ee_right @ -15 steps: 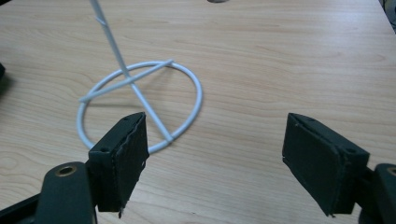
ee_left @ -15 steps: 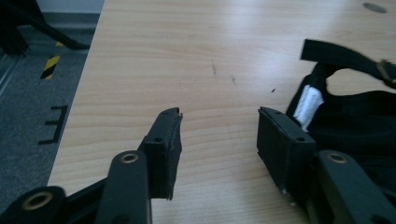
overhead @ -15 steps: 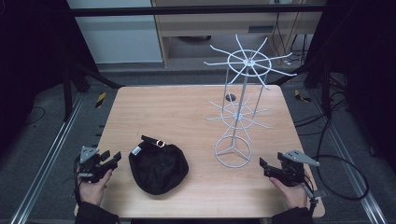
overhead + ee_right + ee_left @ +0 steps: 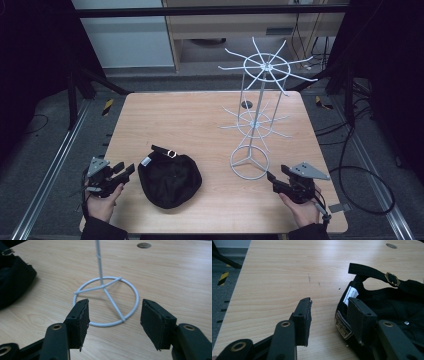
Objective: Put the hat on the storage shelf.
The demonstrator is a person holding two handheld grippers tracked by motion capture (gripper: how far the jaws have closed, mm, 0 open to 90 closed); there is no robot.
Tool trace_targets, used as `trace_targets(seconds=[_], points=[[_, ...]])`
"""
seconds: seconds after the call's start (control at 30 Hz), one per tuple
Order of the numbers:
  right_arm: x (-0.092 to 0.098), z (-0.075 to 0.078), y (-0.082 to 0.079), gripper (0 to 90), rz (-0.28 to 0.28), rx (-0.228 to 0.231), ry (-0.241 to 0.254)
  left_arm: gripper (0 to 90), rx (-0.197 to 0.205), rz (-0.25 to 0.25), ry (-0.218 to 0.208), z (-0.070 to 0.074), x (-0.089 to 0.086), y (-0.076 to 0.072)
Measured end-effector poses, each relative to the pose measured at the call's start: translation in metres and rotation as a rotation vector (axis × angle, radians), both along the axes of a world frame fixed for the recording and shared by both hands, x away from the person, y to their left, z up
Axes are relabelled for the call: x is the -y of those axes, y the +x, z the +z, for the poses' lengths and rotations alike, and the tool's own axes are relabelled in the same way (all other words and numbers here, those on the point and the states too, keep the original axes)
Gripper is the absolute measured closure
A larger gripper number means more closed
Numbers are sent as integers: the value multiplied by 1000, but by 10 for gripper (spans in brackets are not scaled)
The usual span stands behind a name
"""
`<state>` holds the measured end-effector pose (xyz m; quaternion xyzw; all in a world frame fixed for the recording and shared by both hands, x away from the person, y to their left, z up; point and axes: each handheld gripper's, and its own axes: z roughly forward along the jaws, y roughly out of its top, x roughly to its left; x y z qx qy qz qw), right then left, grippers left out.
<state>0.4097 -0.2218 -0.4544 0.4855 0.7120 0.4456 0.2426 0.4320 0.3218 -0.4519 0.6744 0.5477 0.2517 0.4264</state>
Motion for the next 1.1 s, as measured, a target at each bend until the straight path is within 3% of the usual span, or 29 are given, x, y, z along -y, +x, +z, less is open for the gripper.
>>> trace_targets(seconds=[0.53, 0.83, 1.1], points=[[-66, 8, -1, 470, 208, 6, 37, 504, -45, -65, 58, -8, 19, 8], [-107, 7, 8, 477, 279, 2, 34, 533, -98, -61, 77, -17, 22, 15], [-147, 3, 17, 487, 327, -23, 31, 553, -132, -69, 65, -19, 24, 10]])
